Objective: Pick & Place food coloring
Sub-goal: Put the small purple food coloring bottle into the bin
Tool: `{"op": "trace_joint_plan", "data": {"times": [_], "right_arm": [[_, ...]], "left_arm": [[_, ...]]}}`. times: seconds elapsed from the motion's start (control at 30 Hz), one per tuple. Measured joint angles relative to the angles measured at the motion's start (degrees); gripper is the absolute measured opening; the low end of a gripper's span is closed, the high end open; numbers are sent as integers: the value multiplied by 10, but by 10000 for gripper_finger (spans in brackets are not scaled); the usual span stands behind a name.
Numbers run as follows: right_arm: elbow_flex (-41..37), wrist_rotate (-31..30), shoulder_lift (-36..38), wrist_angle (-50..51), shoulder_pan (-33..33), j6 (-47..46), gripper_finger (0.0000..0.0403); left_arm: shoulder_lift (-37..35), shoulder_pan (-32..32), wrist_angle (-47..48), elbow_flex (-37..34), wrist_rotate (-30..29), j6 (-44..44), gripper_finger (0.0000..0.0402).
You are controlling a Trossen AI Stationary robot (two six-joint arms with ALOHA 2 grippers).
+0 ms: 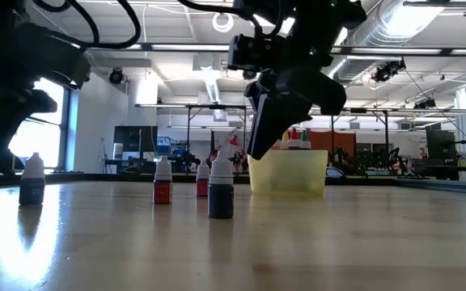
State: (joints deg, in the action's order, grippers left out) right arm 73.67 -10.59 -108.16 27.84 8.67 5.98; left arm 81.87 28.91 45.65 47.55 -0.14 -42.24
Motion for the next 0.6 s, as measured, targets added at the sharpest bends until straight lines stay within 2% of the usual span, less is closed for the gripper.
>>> {"op": "trace_joint_plan", "data": {"times": [0.47, 0.6], "right_arm": [[0, 0, 0, -4, 0, 0, 126], [0, 0, 0, -4, 0, 0, 126]], "left_arm": [[16, 0, -20, 0, -15, 14, 115], [37, 0, -19, 1, 9, 15, 115]]}}
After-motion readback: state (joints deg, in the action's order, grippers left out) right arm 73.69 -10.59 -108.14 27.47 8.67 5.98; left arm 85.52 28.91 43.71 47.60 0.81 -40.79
